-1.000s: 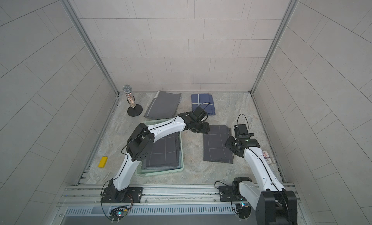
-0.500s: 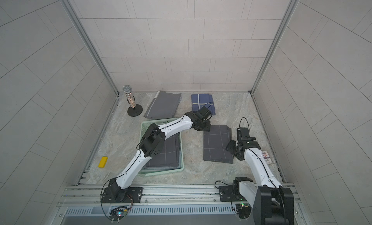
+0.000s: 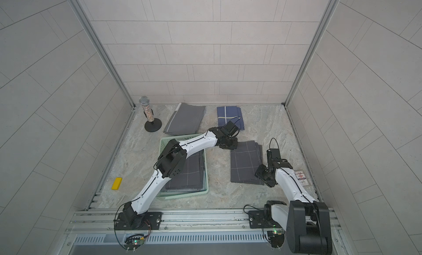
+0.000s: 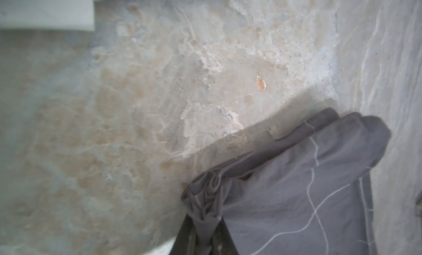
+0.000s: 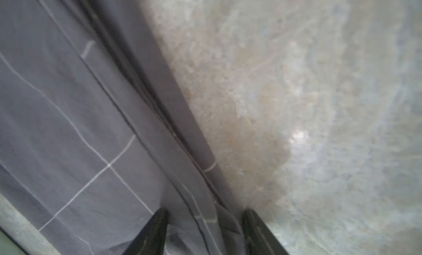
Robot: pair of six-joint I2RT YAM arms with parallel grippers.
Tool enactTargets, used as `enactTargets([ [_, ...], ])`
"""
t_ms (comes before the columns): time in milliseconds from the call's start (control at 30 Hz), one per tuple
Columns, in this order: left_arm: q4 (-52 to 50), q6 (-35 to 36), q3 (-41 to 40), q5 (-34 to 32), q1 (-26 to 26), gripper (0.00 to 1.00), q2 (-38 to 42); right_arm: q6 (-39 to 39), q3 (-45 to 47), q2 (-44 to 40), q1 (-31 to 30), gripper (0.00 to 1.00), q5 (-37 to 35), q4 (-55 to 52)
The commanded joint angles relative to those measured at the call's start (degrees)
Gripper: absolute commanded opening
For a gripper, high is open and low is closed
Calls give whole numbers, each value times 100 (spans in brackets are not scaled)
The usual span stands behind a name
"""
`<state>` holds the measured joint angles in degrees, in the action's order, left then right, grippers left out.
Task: Put the folded pillowcase in the basket
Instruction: Pick up the pillowcase at the center of the board.
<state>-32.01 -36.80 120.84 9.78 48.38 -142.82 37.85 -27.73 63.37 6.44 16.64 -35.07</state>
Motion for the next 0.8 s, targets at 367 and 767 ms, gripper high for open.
enactTargets([
  [367, 319, -65, -829, 471, 4, 0, 698, -135, -62, -273, -111, 0, 187, -11],
  [767, 122, 443, -1581, 123, 157, 0, 2676, 730, -1680, -1470, -2302, 0, -850, -996],
])
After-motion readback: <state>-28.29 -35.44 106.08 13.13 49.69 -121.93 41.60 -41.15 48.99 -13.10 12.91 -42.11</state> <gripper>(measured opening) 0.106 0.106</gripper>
